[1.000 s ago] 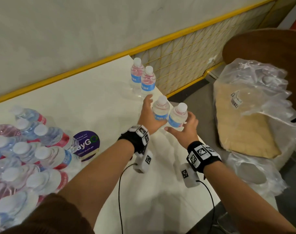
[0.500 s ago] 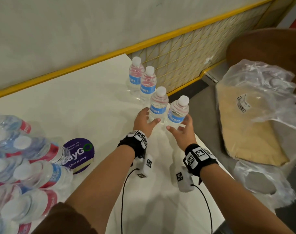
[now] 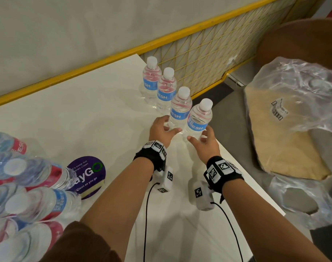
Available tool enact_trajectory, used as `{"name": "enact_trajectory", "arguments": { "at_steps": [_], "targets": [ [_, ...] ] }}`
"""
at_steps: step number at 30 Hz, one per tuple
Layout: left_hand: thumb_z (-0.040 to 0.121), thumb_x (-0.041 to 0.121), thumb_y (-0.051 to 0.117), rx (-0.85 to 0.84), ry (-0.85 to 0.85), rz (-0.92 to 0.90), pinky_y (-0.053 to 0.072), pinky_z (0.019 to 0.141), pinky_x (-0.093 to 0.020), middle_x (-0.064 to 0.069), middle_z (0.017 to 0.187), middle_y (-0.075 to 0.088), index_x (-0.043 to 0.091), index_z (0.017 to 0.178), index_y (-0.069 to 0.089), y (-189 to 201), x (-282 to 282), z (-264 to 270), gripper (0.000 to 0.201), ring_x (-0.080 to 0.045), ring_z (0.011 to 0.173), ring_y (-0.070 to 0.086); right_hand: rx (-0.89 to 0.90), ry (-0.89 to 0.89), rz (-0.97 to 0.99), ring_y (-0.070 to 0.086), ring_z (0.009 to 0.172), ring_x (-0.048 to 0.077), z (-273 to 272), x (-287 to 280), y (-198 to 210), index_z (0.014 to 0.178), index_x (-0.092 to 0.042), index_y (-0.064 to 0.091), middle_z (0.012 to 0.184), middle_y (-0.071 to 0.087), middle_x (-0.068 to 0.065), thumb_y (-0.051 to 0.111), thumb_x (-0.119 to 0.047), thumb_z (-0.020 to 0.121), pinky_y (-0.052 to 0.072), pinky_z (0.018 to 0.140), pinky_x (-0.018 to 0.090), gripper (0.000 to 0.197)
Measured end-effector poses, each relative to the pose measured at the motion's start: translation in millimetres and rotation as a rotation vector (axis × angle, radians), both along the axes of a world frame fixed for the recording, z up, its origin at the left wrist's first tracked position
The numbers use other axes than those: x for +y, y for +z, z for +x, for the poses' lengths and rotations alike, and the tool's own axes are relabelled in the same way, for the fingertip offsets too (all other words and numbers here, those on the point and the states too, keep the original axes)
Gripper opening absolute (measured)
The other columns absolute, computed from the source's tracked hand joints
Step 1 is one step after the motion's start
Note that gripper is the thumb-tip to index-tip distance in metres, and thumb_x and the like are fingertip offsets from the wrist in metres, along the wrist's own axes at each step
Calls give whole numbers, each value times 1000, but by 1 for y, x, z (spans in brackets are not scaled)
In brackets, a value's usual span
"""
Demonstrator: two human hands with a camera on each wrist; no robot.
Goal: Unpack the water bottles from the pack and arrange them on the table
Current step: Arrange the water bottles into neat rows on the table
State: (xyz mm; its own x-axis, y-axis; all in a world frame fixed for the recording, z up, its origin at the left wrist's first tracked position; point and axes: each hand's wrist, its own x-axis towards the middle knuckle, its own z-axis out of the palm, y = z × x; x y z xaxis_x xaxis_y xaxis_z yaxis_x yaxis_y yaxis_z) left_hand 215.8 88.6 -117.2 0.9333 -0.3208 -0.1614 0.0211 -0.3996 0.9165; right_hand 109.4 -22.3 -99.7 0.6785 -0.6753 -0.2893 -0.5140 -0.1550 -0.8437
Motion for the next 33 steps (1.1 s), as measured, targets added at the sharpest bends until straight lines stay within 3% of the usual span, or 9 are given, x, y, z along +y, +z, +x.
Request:
{"name": "enact_trajectory", "arguments": {
  "at_steps": [5,10,15,27,33],
  "targets": [
    [78,23,76,-39,0,-32,48,73,-25,-6,122,55,12,126,56,-4,0,3,54,-16,77,59,57,3,-74,54,114,24,9,2,-1,139,-26,35,126,54,4,72,-42,77,45,100,44,74],
    [76,27,78,8,-41,22,56,82,-41,-9,128,43,11,133,50,-4,0,9,66,-21,78,62,136,-7,-117,53,112,25,17,6,-3,137,-23,40,123,54,7,74,-52,70,44,100,46,81],
    [72,30,80,62,-26,4,56,84,-42,-7,129,41,13,132,50,-1,0,12,69,-25,86,64,150,31,-125,54,109,24,15,2,-6,137,-28,39,118,55,6,71,-45,75,43,101,47,72],
    [79,25,75,83,-7,-16,58,76,-36,-9,129,37,13,138,45,1,1,13,67,-17,80,57,215,105,-156,55,106,23,19,1,-3,142,-35,30,115,58,7,62,-53,81,44,100,45,71],
    [77,29,77,95,14,-23,58,80,-41,-8,127,39,11,132,49,-2,2,14,65,-9,68,57,177,103,-102,56,106,22,18,1,-1,145,-33,20,117,58,9,66,-48,80,46,98,45,81]
  ]
}}
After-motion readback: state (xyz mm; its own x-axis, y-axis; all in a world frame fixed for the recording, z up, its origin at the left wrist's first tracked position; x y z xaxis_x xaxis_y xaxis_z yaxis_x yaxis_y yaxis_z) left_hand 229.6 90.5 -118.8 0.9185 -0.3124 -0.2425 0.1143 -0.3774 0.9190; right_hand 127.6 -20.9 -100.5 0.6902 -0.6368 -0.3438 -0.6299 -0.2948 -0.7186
